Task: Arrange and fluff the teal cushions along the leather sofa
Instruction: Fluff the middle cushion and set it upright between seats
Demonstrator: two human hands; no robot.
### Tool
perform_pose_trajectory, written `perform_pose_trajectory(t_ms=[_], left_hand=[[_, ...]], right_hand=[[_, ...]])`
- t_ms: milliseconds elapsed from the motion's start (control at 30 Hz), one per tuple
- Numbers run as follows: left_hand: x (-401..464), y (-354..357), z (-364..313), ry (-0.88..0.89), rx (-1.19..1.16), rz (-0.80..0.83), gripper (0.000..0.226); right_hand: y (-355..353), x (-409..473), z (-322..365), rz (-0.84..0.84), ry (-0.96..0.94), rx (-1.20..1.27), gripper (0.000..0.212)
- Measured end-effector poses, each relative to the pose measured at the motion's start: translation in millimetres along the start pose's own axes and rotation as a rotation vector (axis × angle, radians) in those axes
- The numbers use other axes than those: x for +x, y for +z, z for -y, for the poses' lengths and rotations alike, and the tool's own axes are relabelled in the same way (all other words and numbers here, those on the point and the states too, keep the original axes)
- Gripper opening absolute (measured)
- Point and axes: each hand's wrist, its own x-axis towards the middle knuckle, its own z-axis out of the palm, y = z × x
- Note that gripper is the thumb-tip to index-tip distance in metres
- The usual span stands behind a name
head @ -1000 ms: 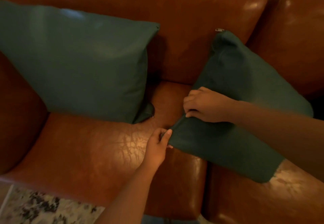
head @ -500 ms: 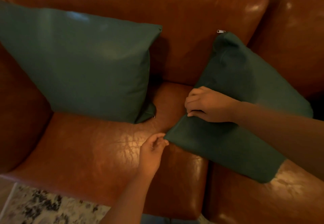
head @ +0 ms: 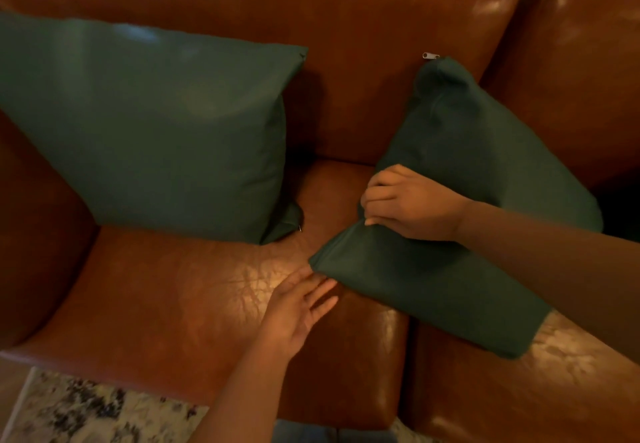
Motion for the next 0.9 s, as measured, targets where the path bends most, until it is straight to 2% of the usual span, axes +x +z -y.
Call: perform_pose_trajectory(t_ms=[67,133,200,300,400,500,533,600,667,733,833,900], left_hand=[[1.3,7.5,2.7,0.143,0.149,-0.011,0.034],[4.7,14.3,7.6,0.286,0.292,-0.099,0.044],[10.3,17.3,14.0,0.351,0.278,-0.134,0.047],[18.3,17.6,16.0,0.362,0.243,-0.075,0.033],[24.1,4.7,13.4,0.374,0.362,-0.023,0.021],[25.7,-12.3,16.5,0.346,0.513,-0.055,0.030],[24.7,-15.5,16.0,0.321,0.479,-0.034,0.027],[22.2,-19.5,10.2,0.228,0.266,0.038,0.018],[21.1,-20.5,2.2,0.173,0.150,0.062,0.027],[23.1,-15.6,-2.9,0.223,0.259,0.022,0.034],[31.5,-9.2,-2.3,0.366,0.470,-0.082,0.015],[37.4,-7.8,-0.3,0.397,0.466,-0.077,0.008]], right_hand=[[1.6,0.1,-0.8,-0.005,-0.001,0.010,0.023],[1.9,-0.5,-2.0,-0.017,0.001,0.020,0.023],[2.5,-1.2,-2.4,-0.025,-0.005,0.028,0.023],[2.6,-0.9,-2.6,-0.014,-0.010,0.023,0.023],[2.8,-0.1,-2.3,-0.018,0.005,0.019,0.024],[3.9,0.5,-1.5,-0.015,0.029,-0.003,0.026],[5.0,0.4,-0.7,-0.014,0.031,-0.007,0.026],[5.6,1.1,0.4,-0.006,0.027,-0.005,0.027],[4.8,2.3,0.6,0.016,0.012,-0.001,0.025],[4.0,5.2,0.9,0.038,0.000,-0.005,0.022],[3.6,7.3,2.1,0.059,-0.001,-0.010,0.018],[2.4,4.7,1.6,0.062,0.004,-0.022,0.018]])
